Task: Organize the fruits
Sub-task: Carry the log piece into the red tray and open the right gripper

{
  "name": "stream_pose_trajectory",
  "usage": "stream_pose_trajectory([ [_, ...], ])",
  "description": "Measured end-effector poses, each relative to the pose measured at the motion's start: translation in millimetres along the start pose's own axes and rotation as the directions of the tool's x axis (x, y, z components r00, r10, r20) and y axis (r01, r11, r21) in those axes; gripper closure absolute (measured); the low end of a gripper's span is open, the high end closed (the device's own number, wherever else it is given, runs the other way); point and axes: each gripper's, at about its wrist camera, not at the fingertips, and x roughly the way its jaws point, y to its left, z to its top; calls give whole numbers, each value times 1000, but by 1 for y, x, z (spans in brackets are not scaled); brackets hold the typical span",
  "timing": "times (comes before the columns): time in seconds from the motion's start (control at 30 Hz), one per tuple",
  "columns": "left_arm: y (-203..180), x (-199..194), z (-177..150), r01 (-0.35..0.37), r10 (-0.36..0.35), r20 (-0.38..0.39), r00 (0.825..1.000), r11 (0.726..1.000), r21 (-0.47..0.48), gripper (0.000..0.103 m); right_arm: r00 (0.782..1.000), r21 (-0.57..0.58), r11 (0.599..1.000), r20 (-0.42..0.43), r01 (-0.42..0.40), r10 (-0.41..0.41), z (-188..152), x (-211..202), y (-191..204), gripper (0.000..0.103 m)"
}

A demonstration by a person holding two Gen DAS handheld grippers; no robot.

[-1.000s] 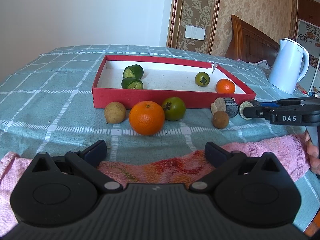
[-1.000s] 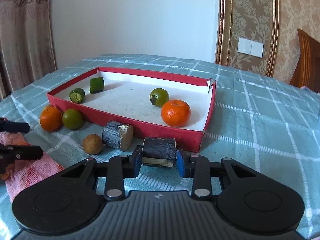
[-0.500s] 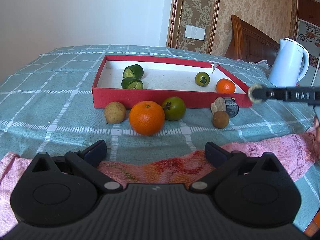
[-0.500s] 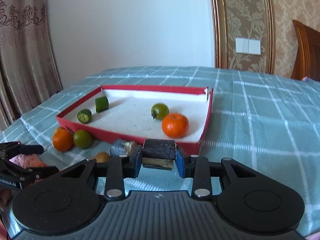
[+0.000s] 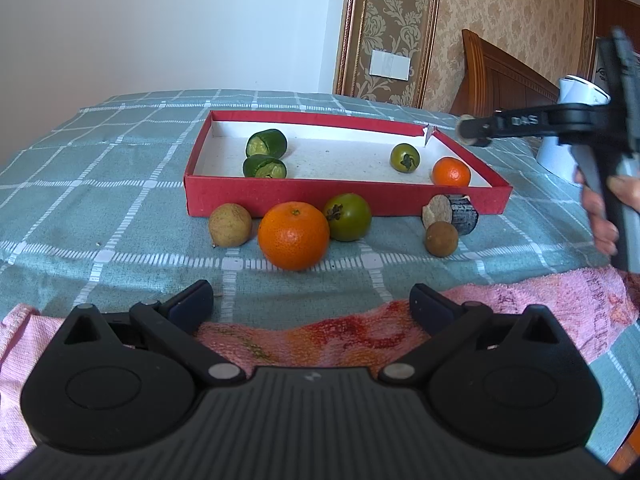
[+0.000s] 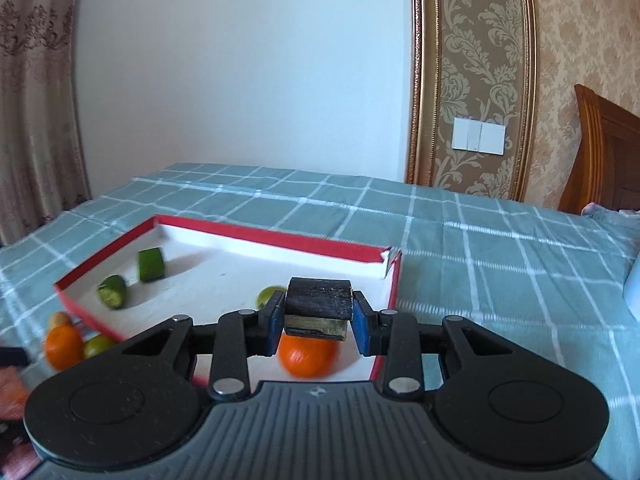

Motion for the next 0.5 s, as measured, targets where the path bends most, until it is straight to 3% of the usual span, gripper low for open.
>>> stream_pose_trajectory([
  [0.5,0,0,0,-1,1,0,1000,1000,1,0,993,-12,999,-110,40,-42,3,68,-6,69],
])
